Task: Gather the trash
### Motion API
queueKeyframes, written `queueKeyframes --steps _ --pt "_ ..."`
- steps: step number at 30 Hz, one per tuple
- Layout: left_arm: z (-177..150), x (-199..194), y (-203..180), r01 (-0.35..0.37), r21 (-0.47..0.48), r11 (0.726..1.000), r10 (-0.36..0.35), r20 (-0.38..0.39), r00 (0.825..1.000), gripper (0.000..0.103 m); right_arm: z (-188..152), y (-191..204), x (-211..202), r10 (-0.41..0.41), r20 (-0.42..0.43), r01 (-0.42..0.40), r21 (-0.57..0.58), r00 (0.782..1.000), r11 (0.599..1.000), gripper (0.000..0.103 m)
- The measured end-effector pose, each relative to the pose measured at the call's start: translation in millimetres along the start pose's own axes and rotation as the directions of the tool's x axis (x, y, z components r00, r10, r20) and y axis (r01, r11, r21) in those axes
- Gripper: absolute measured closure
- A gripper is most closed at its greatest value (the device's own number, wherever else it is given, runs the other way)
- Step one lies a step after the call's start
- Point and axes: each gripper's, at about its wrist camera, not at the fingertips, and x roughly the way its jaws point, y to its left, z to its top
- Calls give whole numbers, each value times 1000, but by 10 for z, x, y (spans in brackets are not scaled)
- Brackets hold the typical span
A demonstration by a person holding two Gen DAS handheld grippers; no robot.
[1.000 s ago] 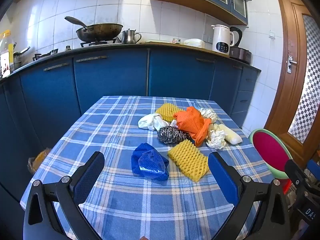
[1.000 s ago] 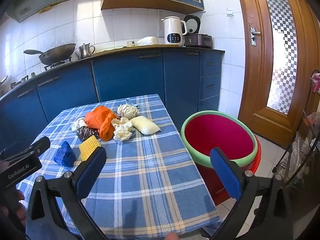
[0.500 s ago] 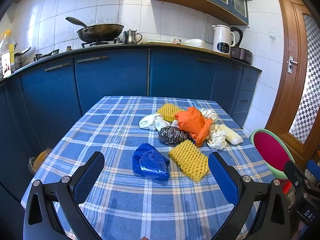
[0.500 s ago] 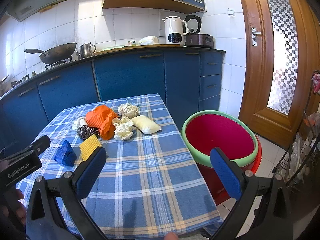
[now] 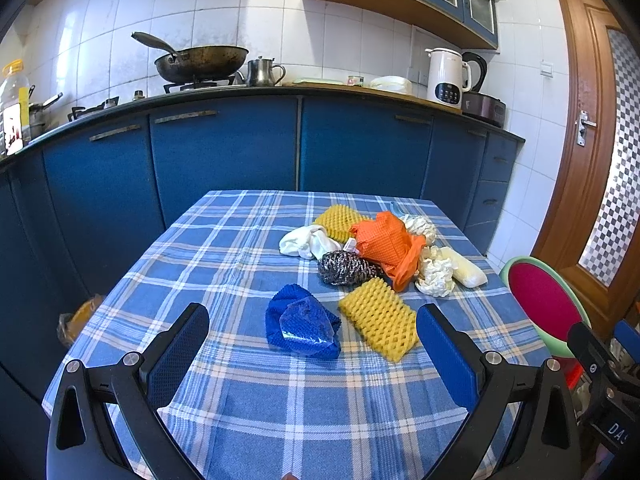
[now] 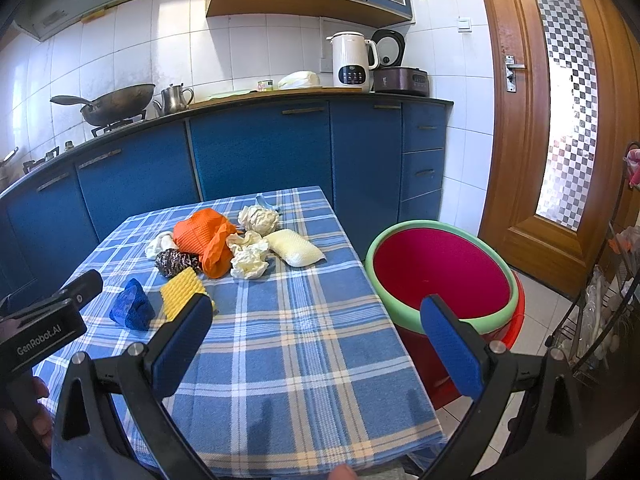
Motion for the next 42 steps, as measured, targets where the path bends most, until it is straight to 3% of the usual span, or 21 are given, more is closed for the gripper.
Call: queueKeyframes --steps 42 --pt "-34 13 29 -2 1 1000 2 -7 1000 0 -10 17 12 0 -6 0 -2 1000 1000 1"
